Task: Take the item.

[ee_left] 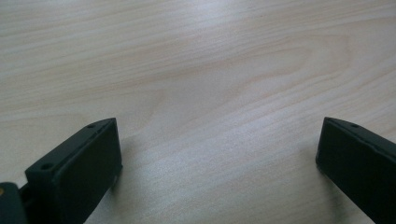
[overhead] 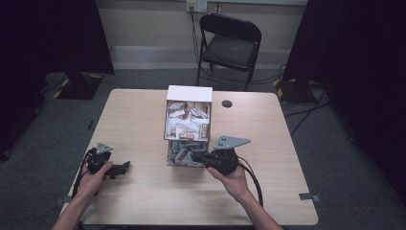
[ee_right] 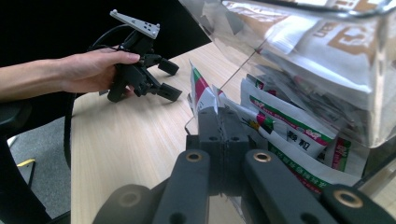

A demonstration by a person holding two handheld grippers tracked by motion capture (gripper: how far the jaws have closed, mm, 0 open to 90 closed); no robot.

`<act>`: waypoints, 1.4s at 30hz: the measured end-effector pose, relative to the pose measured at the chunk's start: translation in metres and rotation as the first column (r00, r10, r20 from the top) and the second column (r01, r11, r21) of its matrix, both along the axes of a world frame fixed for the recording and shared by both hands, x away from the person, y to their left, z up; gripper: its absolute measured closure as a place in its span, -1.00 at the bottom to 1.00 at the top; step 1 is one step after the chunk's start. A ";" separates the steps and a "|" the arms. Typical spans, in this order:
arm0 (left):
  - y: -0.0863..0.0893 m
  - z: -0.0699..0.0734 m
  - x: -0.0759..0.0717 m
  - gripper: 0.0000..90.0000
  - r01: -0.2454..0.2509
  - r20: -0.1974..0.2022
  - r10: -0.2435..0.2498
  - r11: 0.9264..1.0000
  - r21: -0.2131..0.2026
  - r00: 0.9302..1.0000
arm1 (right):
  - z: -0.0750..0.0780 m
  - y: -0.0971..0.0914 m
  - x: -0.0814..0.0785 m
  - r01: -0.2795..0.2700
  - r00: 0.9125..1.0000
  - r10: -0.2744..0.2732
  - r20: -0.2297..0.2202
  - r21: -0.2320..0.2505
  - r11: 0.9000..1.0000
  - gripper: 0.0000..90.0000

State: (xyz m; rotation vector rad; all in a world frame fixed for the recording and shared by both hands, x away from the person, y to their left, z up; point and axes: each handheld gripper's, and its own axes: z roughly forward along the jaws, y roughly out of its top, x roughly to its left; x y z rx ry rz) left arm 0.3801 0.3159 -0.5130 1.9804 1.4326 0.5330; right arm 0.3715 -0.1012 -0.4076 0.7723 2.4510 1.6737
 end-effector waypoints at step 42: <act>0.000 0.000 0.000 -1.00 0.000 0.000 0.000 1.000 0.000 1.000 | 0.012 -0.044 -0.022 0.060 0.998 -0.060 0.007 0.018 0.998 1.00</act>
